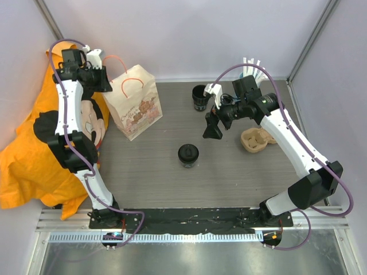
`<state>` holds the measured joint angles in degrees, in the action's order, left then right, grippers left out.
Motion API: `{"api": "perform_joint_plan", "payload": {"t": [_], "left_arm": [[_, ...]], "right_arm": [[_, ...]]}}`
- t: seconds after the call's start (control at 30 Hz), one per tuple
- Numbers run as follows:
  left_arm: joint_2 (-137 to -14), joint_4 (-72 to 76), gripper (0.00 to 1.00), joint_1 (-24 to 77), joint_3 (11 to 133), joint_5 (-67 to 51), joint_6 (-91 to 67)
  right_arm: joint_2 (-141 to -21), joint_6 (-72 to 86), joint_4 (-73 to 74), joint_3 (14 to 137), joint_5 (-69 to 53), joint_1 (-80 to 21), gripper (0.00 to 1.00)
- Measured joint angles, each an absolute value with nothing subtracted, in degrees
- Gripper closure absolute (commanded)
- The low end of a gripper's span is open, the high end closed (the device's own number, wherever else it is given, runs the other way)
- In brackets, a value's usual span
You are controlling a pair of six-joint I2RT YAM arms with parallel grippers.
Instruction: Pack the takeout coffee
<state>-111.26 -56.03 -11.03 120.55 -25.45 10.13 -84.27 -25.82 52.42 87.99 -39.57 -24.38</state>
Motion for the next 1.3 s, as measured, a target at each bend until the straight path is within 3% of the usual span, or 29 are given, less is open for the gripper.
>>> {"api": "perform_joint_plan", "payload": {"t": [0.13, 0.5, 0.9, 1.3], "left_arm": [[-111.2, -56.1, 0.90, -11.0, 120.5, -28.8, 11.0], [-110.8, -58.8, 0.93, -10.6, 120.5, -37.0, 11.4], [-104.8, -60.9, 0.92, -5.3, 115.5, -42.5, 12.1], [-101.7, -63.4, 0.92, -4.3, 110.4, -44.9, 12.5]], "right_arm": [[-84.3, -26.2, 52.9, 88.1, -39.5, -24.4, 0.02], [-84.3, -35.0, 59.2, 90.5, -35.5, -28.6, 0.02], [-84.2, -41.1, 59.9, 87.6, -27.8, -37.5, 0.14], [-85.9, -41.9, 50.7, 80.7, -24.9, -43.8, 0.23]]}}
